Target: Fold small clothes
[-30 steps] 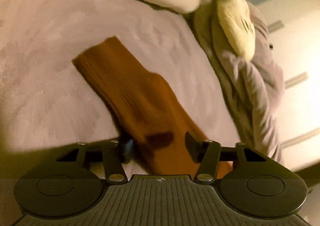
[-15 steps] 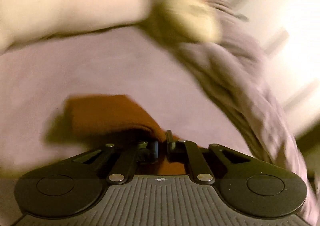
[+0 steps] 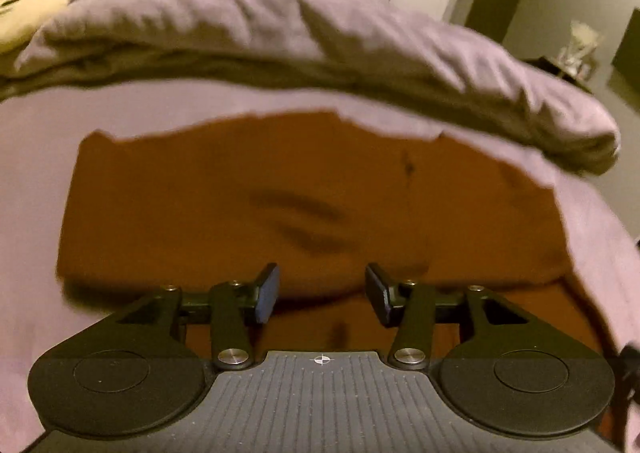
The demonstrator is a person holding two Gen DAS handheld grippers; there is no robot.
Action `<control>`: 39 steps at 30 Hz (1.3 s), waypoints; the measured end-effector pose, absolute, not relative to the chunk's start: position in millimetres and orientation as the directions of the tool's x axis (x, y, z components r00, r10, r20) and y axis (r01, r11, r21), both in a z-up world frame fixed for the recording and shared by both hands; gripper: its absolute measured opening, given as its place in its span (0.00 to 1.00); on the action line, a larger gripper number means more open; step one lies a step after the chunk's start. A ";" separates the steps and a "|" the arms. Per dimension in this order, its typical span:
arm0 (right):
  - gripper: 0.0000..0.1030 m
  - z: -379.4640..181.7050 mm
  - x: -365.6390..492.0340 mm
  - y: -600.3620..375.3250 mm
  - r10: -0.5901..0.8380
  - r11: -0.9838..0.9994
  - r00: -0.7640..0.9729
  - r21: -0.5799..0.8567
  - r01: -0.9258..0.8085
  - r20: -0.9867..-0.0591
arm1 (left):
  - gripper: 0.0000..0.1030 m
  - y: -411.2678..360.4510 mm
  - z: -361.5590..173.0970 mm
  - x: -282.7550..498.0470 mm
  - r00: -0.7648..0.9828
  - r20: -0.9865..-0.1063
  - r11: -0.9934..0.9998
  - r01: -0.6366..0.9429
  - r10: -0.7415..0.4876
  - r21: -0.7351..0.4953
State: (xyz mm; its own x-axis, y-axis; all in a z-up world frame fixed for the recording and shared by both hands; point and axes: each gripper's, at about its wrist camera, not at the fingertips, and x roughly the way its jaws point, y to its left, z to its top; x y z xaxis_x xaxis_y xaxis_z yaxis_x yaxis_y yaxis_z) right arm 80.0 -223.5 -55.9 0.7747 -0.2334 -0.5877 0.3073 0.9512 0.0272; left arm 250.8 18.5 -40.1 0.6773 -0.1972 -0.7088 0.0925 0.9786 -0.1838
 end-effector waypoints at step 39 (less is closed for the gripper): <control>0.04 -50.8 247.6 -162.2 -0.089 0.996 0.843 -0.070 0.062 -0.531 | 0.91 81.7 -74.5 214.2 0.632 -0.716 0.939 -0.328 0.297 0.100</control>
State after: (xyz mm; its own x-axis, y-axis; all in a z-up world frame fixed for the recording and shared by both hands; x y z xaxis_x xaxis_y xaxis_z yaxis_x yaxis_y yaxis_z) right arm 247.6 -162.2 -50.8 0.8428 -0.0893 -0.5307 0.0617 0.9957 -0.0696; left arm 214.2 81.7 -74.5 0.6316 0.2970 -0.7162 -0.3281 0.9393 0.1002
